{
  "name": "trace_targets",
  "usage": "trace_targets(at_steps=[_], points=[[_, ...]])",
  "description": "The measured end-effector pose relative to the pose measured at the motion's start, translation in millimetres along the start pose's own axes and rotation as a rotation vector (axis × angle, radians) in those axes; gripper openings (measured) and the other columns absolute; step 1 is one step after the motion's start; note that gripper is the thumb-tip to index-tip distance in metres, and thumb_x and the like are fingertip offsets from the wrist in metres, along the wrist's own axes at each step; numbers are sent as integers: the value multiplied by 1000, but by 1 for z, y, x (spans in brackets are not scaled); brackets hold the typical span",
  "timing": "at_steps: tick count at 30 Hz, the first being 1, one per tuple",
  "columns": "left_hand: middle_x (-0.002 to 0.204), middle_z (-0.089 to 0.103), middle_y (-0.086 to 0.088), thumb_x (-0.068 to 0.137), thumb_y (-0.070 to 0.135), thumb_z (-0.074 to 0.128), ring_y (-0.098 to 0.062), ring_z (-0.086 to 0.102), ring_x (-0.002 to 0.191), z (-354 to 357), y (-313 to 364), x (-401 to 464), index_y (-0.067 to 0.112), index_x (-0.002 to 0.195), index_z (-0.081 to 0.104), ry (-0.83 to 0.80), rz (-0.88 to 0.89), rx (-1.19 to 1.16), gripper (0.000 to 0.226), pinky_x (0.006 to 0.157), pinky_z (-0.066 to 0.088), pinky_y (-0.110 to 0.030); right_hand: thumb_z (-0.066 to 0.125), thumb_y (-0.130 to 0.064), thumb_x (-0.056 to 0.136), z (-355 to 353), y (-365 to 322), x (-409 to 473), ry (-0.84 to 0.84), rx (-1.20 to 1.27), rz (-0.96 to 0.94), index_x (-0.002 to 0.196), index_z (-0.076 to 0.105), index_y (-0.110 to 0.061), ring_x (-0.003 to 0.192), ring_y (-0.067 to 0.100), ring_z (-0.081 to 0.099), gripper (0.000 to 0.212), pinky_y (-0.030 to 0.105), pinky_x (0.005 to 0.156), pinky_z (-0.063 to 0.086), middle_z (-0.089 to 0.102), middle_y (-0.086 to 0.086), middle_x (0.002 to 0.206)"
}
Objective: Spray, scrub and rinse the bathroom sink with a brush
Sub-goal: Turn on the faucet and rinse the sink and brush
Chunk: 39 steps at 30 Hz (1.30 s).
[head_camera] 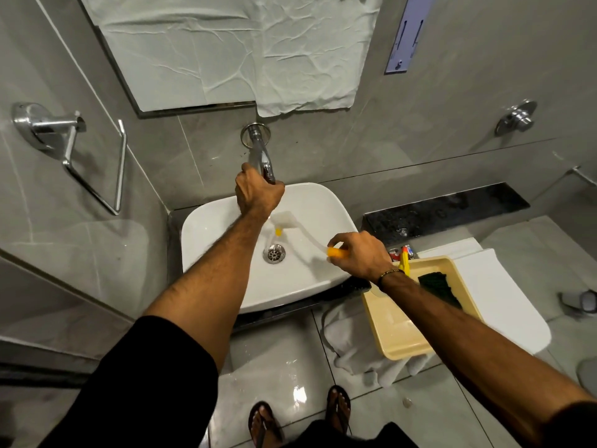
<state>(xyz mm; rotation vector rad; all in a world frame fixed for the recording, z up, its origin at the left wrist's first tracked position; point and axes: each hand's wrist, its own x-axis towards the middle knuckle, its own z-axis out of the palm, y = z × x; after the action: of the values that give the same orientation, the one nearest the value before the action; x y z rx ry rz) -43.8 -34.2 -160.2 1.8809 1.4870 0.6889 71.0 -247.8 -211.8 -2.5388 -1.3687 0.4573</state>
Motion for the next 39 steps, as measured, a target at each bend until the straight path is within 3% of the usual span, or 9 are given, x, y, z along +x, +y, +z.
trace_targets(at_steps=[3,6,9,17,21,24,29,32,39], points=[[125,63,-21,83,28,76,-42,63,116,4,-4,-3,3,128,47,51,20,55,59,95,54,-50,69,-49,89,6,14,-9,-14,335,136,106,69,-23,74,20,71,31,35,68,61,77,4,85],[133,54,-19,83,33,71,-41,56,120,22,-11,-28,4,127,50,192,90,105,56,96,48,-51,61,-42,95,11,31,-21,7,574,293,94,64,-13,48,18,58,29,25,40,44,70,6,69],[139,53,-14,86,34,64,-36,55,119,50,-23,-65,11,127,54,292,226,185,48,95,44,-46,54,-37,95,17,51,-35,-10,763,394,89,64,-12,43,19,46,27,25,38,33,59,7,65],[172,24,-21,101,36,49,-43,25,158,139,-41,-117,1,159,33,-244,700,347,69,127,24,-58,46,-32,98,20,109,-66,201,1193,607,85,64,-5,41,20,39,35,28,42,30,49,6,47],[175,14,-18,103,53,29,-38,12,162,174,-32,-120,2,164,23,-429,809,469,80,131,13,-55,48,-30,98,23,151,-79,397,1301,815,73,68,-11,48,18,45,37,28,47,33,61,7,59],[176,6,-18,104,58,30,-35,2,164,194,-25,-117,2,165,15,-492,853,562,84,132,3,-51,50,-27,101,36,187,-83,520,1399,941,85,70,-10,59,18,53,31,30,57,41,68,7,73],[173,18,-21,104,58,34,-39,12,162,216,-26,-121,-1,163,24,-505,841,561,84,130,11,-54,45,-32,105,88,241,-80,477,1484,1163,122,61,-13,79,17,63,30,35,69,42,73,-3,90],[174,18,-19,106,61,26,-37,12,162,222,-33,-125,0,163,26,-464,828,574,83,131,10,-53,48,-22,102,134,278,-73,393,1477,1284,119,66,-3,79,18,70,31,31,58,50,76,3,97],[176,7,-17,106,64,18,-32,2,164,227,-26,-124,3,166,17,-465,785,718,85,132,5,-53,54,-9,95,230,342,-44,7,1421,1404,108,72,15,91,38,76,33,36,62,65,77,25,97]])
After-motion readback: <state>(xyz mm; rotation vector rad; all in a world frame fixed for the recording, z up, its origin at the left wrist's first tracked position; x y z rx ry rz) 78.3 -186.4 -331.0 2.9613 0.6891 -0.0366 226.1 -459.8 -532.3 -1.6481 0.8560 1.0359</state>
